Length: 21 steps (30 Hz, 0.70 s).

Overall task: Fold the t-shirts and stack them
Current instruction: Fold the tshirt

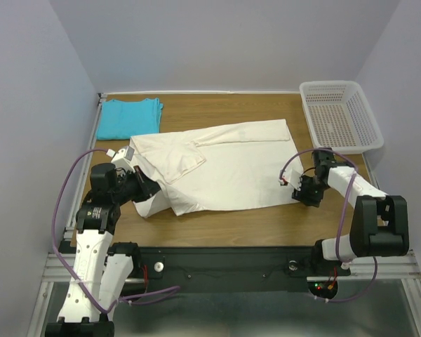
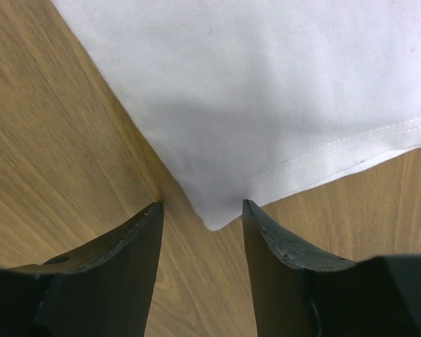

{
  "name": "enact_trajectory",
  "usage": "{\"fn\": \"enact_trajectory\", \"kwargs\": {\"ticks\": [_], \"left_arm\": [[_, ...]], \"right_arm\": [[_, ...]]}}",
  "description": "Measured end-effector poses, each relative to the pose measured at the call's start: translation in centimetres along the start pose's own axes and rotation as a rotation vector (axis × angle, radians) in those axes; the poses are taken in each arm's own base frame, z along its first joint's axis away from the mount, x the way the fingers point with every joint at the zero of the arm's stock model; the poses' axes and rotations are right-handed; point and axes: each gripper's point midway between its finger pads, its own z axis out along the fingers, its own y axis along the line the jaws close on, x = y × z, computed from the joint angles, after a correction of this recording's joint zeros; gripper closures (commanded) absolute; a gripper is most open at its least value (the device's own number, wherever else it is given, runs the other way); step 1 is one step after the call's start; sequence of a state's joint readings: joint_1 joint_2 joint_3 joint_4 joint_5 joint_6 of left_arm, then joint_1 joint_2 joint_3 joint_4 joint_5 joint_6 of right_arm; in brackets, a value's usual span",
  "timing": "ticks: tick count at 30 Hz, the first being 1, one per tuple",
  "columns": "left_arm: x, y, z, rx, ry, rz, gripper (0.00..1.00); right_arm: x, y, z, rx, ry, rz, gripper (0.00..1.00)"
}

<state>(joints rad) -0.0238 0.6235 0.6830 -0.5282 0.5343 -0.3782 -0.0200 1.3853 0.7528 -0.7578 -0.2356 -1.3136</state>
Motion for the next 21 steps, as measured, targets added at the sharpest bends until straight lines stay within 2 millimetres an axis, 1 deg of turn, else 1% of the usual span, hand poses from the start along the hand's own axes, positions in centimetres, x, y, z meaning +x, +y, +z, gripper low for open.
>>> {"fn": "enact_trajectory", "kwargs": {"ticks": [2,4,5,7,8,10,12,17,21], "left_arm": [[0.0,0.0,0.0,0.000,0.000,0.000,1.00],[0.0,0.0,0.0,0.000,0.000,0.000,1.00],[0.0,0.0,0.0,0.000,0.000,0.000,1.00],[0.0,0.0,0.0,0.000,0.000,0.000,1.00],[0.0,0.0,0.0,0.000,0.000,0.000,1.00],[0.0,0.0,0.0,0.000,0.000,0.000,1.00],[0.0,0.0,0.0,-0.001,0.000,0.000,1.00],[-0.1,0.3,0.0,-0.018,-0.004,-0.002,1.00],[0.0,0.7,0.0,-0.043,-0.007,-0.013,1.00]], "right_arm": [[0.0,0.0,0.3,-0.005,-0.003,0.001,0.50],[-0.1,-0.1,0.4,-0.004,-0.006,0.002,0.59],[-0.1,-0.1,0.5,-0.002,-0.008,0.003,0.66],[-0.1,-0.2,0.6,0.003,-0.011,0.005,0.73],[-0.1,-0.2,0.6,0.003,-0.012,0.008,0.81],[-0.2,-0.5,0.7,0.013,-0.014,0.009,0.91],[-0.3,-0.8,0.7,0.025,-0.020,0.015,0.99],[-0.1,-1.1,0.1,0.051,-0.040,0.050,0.99],[-0.1,-1.5,-1.2,0.082,-0.069,0.073,0.99]]}}
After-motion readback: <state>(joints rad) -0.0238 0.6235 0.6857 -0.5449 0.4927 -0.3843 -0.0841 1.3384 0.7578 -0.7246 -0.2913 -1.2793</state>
